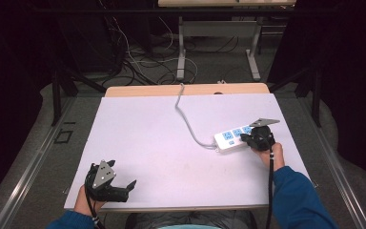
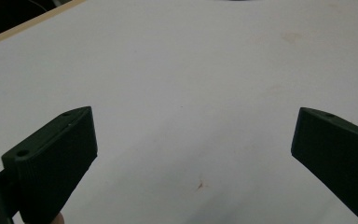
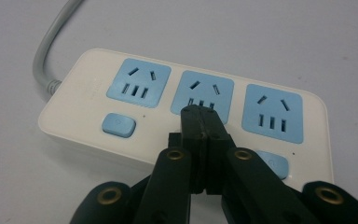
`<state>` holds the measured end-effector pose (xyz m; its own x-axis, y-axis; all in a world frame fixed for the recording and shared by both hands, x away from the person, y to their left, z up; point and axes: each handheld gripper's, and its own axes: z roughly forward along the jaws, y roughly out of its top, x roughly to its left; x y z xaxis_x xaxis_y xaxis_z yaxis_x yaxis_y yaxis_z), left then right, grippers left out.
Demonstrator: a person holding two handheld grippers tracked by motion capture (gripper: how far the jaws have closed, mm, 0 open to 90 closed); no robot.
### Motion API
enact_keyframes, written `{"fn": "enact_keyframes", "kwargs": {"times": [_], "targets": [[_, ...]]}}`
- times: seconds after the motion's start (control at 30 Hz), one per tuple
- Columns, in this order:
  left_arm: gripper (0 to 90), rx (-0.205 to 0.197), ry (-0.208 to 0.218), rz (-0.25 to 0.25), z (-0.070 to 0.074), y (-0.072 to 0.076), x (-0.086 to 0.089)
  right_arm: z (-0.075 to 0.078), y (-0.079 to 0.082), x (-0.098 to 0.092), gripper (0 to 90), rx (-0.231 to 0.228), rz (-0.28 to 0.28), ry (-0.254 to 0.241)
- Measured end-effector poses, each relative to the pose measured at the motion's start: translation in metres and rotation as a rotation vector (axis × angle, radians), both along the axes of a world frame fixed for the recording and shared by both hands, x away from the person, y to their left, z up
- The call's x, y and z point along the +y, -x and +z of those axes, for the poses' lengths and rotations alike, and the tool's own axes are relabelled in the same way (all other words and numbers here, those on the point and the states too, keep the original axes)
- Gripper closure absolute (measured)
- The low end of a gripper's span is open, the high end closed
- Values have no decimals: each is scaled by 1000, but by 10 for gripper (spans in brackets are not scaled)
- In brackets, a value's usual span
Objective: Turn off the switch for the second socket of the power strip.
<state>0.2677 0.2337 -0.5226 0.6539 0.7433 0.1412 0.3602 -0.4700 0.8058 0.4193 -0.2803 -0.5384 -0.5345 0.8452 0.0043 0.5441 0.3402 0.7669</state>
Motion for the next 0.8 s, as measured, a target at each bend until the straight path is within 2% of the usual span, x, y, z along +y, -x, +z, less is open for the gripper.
{"fn": "enact_keyframes", "kwargs": {"times": [0.8], "targets": [[2,-2,-3,0,0,0,0,0,0,0,900,4,-6,-6]]}}
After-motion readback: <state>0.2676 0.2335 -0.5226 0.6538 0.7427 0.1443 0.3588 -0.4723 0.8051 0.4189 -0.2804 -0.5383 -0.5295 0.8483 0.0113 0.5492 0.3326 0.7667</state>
